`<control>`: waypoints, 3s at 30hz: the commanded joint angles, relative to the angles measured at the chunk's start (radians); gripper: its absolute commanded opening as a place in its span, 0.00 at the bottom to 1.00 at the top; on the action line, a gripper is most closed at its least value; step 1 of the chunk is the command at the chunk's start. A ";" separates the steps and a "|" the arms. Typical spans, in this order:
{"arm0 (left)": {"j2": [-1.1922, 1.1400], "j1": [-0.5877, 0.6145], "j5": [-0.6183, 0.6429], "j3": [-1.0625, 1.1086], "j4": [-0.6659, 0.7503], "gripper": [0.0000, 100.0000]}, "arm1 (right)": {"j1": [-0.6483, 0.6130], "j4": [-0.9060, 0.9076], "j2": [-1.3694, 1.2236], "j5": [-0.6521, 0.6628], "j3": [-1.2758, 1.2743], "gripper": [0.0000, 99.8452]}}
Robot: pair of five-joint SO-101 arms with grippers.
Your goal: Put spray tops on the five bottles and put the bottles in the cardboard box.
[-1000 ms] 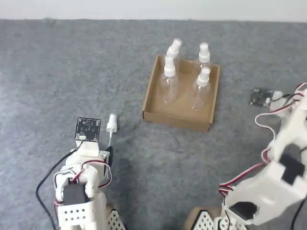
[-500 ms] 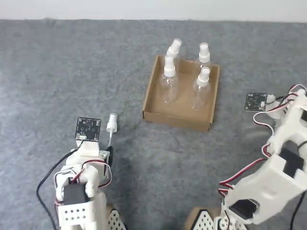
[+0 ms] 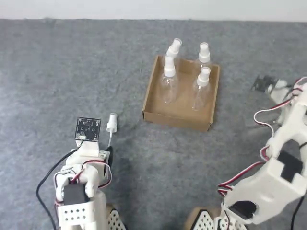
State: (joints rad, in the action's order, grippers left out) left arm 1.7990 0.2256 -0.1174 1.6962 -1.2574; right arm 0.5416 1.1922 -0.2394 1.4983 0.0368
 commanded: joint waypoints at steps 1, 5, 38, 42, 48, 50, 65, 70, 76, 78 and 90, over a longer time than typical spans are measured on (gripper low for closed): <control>0.021 0.000 0.005 -0.012 -0.005 0.20 | -0.030 0.068 0.139 -0.359 0.080 0.11; 0.021 0.002 0.005 -0.012 -0.005 0.20 | -0.062 0.163 0.174 -0.764 0.080 0.11; 0.021 0.003 0.003 -0.012 0.003 0.19 | -0.128 0.045 -0.237 -1.967 0.055 0.12; 0.023 0.044 -0.078 -0.019 0.014 0.19 | -0.099 0.048 -0.234 -1.723 0.055 0.05; 0.017 0.095 -0.311 -0.130 0.074 0.20 | -0.041 0.059 -0.236 -1.119 0.051 0.05; 0.014 0.098 -0.338 -0.203 0.048 0.20 | -0.016 0.097 -0.236 -0.979 0.052 0.05; -0.942 -0.025 -0.239 -0.964 -0.110 0.19 | 0.154 0.122 -0.234 -0.450 0.049 0.01; -1.287 -0.075 -0.164 -1.110 -0.057 0.19 | 0.183 0.116 -0.243 -0.450 0.048 0.01; -1.570 -0.095 -0.084 -1.145 0.098 0.19 | 0.186 0.114 -0.236 -0.532 0.048 0.01; -1.643 -0.110 -0.057 -1.156 0.149 0.19 | 0.182 0.114 -0.236 -0.554 0.048 0.01; -2.008 -0.132 0.003 -1.340 0.201 0.15 | 0.188 0.117 -0.232 -0.618 0.034 0.01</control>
State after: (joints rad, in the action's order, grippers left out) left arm -0.1665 0.0936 -0.1189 0.4181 -1.0779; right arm 0.7135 1.3042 -0.4910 0.9137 0.0598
